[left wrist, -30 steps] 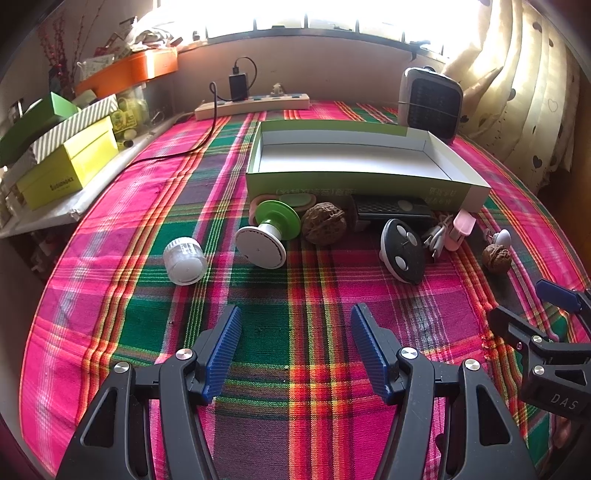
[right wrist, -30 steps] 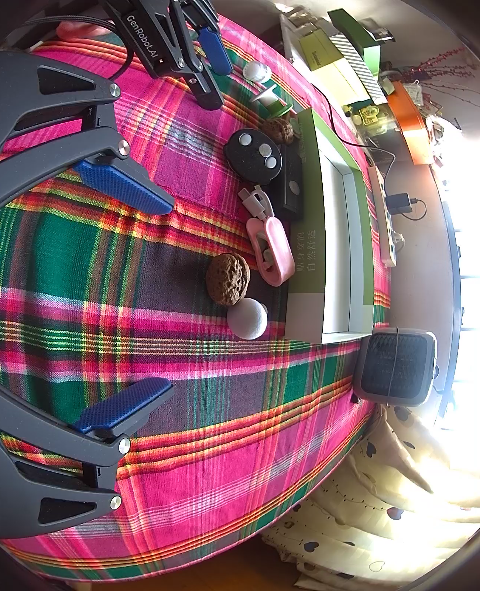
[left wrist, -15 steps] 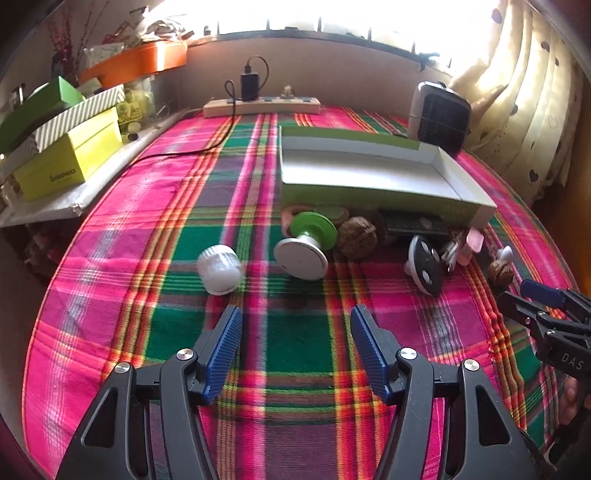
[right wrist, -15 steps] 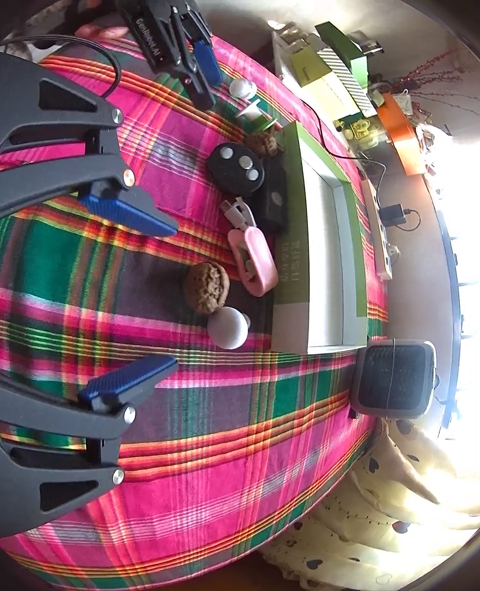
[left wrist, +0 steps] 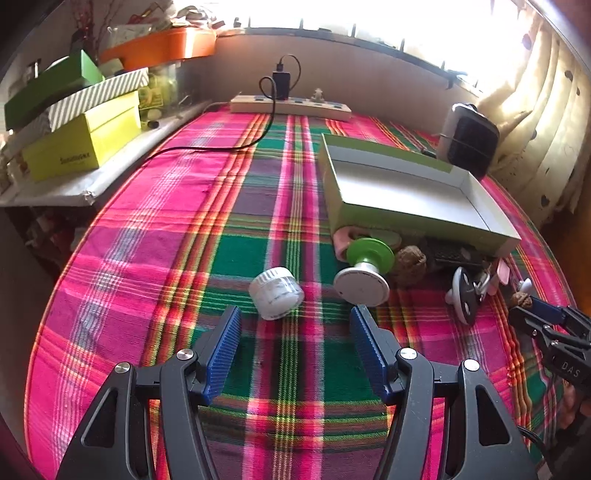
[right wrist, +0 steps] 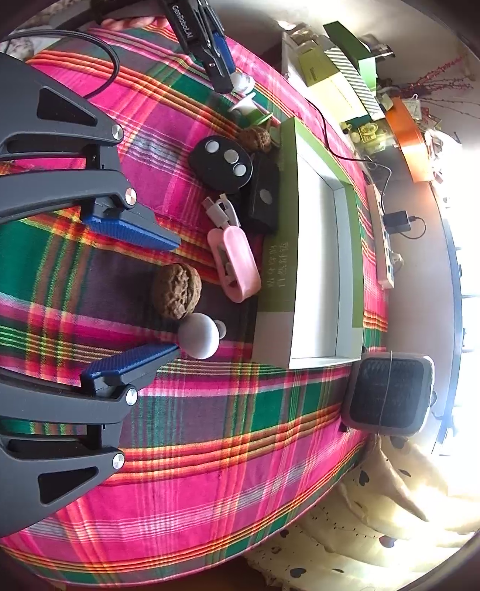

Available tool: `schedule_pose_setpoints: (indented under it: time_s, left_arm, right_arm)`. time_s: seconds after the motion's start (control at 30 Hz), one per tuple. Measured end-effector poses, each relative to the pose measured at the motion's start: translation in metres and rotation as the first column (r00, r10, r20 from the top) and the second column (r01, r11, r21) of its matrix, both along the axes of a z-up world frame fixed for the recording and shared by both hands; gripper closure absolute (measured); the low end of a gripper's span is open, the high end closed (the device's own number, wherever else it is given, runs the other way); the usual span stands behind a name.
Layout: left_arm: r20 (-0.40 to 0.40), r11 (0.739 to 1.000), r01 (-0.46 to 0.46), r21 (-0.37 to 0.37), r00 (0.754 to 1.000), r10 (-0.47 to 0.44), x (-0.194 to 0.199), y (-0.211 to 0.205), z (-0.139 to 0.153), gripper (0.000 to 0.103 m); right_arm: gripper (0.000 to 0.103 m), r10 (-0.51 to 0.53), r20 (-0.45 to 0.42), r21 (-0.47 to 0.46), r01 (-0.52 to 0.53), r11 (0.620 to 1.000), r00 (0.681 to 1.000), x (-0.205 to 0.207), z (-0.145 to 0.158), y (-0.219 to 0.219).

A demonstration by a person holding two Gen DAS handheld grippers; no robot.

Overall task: Organize objects
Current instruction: 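Reach the left gripper toward the white pill bottle while the right approaches the walnut, then close the left gripper on the white bottle while the right grasps the walnut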

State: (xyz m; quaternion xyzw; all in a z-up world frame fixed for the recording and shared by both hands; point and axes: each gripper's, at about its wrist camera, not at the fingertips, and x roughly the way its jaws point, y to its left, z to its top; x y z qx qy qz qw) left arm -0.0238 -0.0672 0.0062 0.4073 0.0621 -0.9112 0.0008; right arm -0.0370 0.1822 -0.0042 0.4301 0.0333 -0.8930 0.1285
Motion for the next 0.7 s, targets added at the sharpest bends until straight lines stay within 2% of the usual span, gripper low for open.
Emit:
schedule_pose_setpoints:
  time_s: [0.13, 0.37, 0.53, 0.63, 0.7]
  left_arm:
    - [-0.002, 0.999, -0.02, -0.024, 1.0, 0.02, -0.005, -0.007, 0.0, 0.043]
    - [0.013, 0.999, -0.038, 0.001, 0.999, 0.038, -0.01, -0.014, -0.003, 0.044]
    - [0.011, 0.999, -0.042, 0.01, 0.999, 0.042, -0.012, -0.015, -0.002, 0.065]
    - [0.011, 0.999, -0.038, 0.011, 0.999, 0.038, -0.012, -0.016, -0.001, 0.073]
    - [0.011, 0.999, -0.035, 0.013, 0.999, 0.035, -0.012, -0.016, -0.001, 0.073]
  right_arm:
    - [0.056, -0.004, -0.003, 0.019, 0.004, 1.0, 1.0, -0.003, 0.0, -0.001]
    - [0.061, -0.009, -0.003, 0.026, 0.009, 1.0, 1.0, -0.006, 0.001, -0.003]
    - [0.069, -0.015, -0.005, 0.027, 0.015, 1.0, 1.0, -0.006, 0.001, -0.003]
    - [0.07, -0.019, -0.005, 0.026, 0.019, 0.999, 1.0, -0.006, 0.001, -0.002]
    - [0.07, -0.019, -0.006, 0.028, 0.019, 0.999, 1.0, -0.006, 0.001, -0.003]
